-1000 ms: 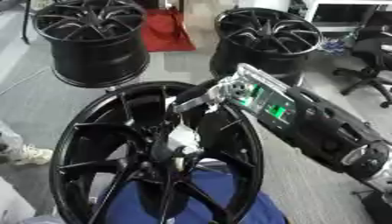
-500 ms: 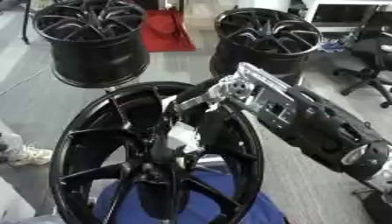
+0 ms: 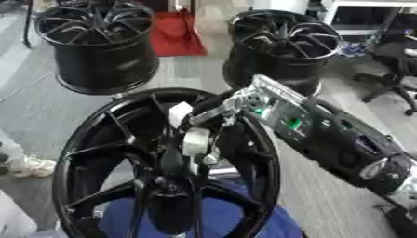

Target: Pull the pin out of the wheel hub.

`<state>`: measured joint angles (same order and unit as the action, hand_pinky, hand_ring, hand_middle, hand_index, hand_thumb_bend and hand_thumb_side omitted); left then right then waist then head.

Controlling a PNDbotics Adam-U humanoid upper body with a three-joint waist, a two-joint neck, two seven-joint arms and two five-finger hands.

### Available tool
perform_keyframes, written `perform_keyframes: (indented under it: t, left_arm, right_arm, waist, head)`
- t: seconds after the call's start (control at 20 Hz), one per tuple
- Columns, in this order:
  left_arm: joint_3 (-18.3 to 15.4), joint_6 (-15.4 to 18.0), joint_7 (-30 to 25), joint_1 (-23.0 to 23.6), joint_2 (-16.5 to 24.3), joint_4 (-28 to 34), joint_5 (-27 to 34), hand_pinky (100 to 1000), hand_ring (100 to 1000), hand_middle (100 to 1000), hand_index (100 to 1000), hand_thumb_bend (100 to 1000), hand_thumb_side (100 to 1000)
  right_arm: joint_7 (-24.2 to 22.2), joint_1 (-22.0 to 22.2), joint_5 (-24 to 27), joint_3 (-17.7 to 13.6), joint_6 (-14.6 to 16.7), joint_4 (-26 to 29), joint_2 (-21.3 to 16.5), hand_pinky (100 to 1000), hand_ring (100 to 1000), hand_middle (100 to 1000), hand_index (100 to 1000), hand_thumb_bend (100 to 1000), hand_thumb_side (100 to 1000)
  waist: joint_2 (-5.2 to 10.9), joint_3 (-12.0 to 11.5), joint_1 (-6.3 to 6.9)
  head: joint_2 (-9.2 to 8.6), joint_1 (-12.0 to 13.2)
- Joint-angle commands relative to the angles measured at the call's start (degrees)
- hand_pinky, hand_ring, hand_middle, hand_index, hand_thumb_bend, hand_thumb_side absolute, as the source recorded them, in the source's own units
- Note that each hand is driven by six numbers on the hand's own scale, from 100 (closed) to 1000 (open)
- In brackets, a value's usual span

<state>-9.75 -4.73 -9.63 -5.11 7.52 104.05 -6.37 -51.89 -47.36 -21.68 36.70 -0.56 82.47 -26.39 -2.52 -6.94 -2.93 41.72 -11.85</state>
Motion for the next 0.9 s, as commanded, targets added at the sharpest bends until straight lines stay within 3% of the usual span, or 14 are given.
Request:
perform_keyframes:
  t: [0.05, 0.35, 0.65, 0.9]
  left_arm:
    - [0.0, 0.0, -0.1, -0.9, 0.8, 0.7, -0.1, 555, 619, 638, 810, 100, 737]
    - [0.0, 0.0, -0.1, -0.8, 0.8, 0.6, -0.1, 555, 619, 639, 810, 100, 739]
    - [0.0, -0.1, -0.1, -0.8, 0.9, 0.5, -0.2, 555, 619, 639, 811, 100, 739]
    - [-0.2, -0.2, 0.0, -0.6, 1.3, 0.4, -0.3, 556, 619, 639, 811, 100, 740]
  right_arm:
    - [-0.1, -1.0, -0.9, -0.7, 0.3, -0.3, -0.6, 581, 634, 699, 815, 100, 105]
    - [-0.1, -2.0, -0.9, -1.3, -0.5, 1.8, -1.1, 342, 449, 531, 682, 100, 100]
    - [-0.1, -4.2, -0.5, -1.9, -1.9, 6.8, -3.7, 300, 420, 502, 666, 100, 100]
    - [-0.1, -5.9, 0.8, -4.5, -3.7, 12.3, -9.2, 298, 420, 499, 670, 100, 100]
  waist:
    - [0.39, 0.1, 0.26]
    - [0.48, 0.2, 0.21]
    - [0.66, 0.4, -0.03]
    - [1.05, 1.2, -0.58]
  head:
    - [-0.54, -0.1]
    - [-0.64, -0.2]
    - [-0.51, -0.2]
    - [-0.31, 0.0]
